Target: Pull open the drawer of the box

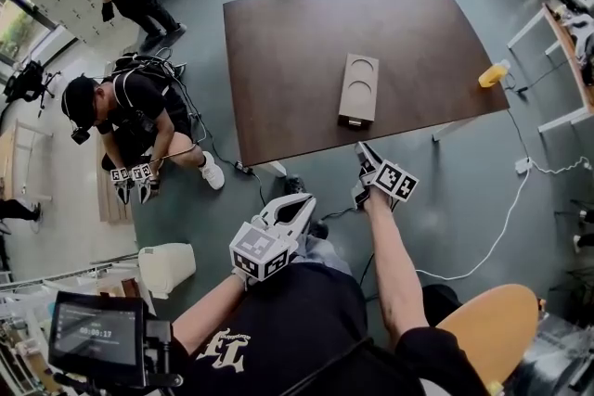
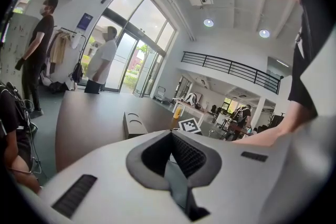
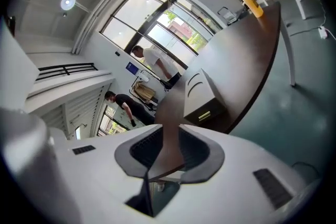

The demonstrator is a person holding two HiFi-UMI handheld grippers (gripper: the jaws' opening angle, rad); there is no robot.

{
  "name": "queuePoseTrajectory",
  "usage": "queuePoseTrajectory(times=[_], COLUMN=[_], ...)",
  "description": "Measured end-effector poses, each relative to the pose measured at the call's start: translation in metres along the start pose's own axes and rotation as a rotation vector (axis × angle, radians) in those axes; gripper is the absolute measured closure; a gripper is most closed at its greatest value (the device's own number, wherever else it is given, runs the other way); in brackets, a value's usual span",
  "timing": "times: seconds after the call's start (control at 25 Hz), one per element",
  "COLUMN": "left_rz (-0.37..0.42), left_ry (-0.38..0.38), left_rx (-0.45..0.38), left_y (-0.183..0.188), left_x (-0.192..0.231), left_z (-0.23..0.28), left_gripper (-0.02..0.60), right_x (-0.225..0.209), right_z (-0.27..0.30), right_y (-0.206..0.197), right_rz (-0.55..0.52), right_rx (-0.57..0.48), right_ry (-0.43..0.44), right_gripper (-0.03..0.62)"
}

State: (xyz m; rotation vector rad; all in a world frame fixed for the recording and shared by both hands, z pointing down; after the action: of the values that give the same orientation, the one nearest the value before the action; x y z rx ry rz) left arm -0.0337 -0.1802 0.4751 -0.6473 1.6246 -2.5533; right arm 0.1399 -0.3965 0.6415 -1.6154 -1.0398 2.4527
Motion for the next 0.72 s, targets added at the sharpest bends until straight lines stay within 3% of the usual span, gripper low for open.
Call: queuePoseTrajectory(times=[0.32, 0.52, 0.72], left_rz=[0.001, -0.024, -0.03], left_ry=[0.008, 0.031, 0.048], left_rx=[0.013, 0.039, 0.046], left_y=[0.004, 0.012, 0.012], left_x=[-0.002, 0.044, 0.048], left_z=[0.003, 0.02, 0.02], left_gripper=[0.575, 0.575, 0.575], right_x=[-0.048, -0.073, -0.087], right_z=[0.006, 0.05, 0.051], right_y=[-0.006, -0.003, -0.006], right_rz=[0.228, 0.347, 0.42], right_rx=[-0.05, -0.095, -0.138], right_ry=[-0.049, -0.087, -0.081], right_gripper=[0.531, 0.531, 0.531])
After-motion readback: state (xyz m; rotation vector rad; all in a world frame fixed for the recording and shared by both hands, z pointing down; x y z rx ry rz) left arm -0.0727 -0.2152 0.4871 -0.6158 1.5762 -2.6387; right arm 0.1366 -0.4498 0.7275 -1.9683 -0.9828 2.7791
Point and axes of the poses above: the fingertips, and each gripper's own axes: z forward along the fingers, x to its left, y out of its top, the point moved 8 cm from there along -z, backward along the fingers, and after that the axes turned 8 degrees about y, right-handed, at the moved point
